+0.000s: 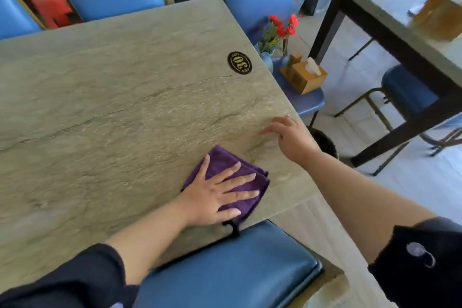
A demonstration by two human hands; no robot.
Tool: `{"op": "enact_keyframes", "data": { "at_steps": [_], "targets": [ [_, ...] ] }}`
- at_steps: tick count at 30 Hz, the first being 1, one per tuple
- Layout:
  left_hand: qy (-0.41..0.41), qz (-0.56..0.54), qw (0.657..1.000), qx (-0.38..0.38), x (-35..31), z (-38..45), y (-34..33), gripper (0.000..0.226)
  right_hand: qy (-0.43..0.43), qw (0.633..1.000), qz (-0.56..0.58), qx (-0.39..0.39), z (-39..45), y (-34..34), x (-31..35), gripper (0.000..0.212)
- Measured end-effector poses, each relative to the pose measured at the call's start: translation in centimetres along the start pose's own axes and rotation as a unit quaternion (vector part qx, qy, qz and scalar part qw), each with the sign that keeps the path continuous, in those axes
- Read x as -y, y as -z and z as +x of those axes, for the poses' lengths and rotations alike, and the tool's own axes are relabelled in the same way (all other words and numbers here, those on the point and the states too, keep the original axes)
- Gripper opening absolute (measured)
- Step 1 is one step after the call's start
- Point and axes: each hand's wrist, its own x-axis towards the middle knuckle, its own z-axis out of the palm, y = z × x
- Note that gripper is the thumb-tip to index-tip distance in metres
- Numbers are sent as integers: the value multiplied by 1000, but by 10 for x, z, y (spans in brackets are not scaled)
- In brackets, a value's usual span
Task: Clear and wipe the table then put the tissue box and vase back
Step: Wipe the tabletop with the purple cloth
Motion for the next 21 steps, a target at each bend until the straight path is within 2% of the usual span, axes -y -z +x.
{"op": "enact_keyframes", "data": {
  "at_steps": [2,4,6,8,11,13,15,17,21],
  "targets": [
    [126,-23,991,26,12,41,11,56,-5,1000,3,-10,8,8,-16,53],
    [258,-37,965,37,12,86,18,54,-22,997,73,-26,14,18,-28,54],
    [320,-54,945,34,1,123,21,52,-59,986,154,-38,15,28,-40,54],
    [300,-40,953,16,-19,140,17,54,-78,973,213,-42,15,36,-53,51],
    [152,4,988,-11,-62,130,10,56,-78,961,264,-40,13,41,-64,49],
    [53,25,998,-9,-74,110,4,58,-89,953,286,-42,9,40,-66,46],
    [-1,24,1000,-5,-64,98,5,60,-99,949,295,-53,5,40,-69,44],
    [25,14,999,15,-47,101,11,59,-106,948,295,-63,4,38,-74,43],
    [229,-24,972,56,-38,153,24,60,-155,915,366,-71,-3,27,-87,26]
  ]
}}
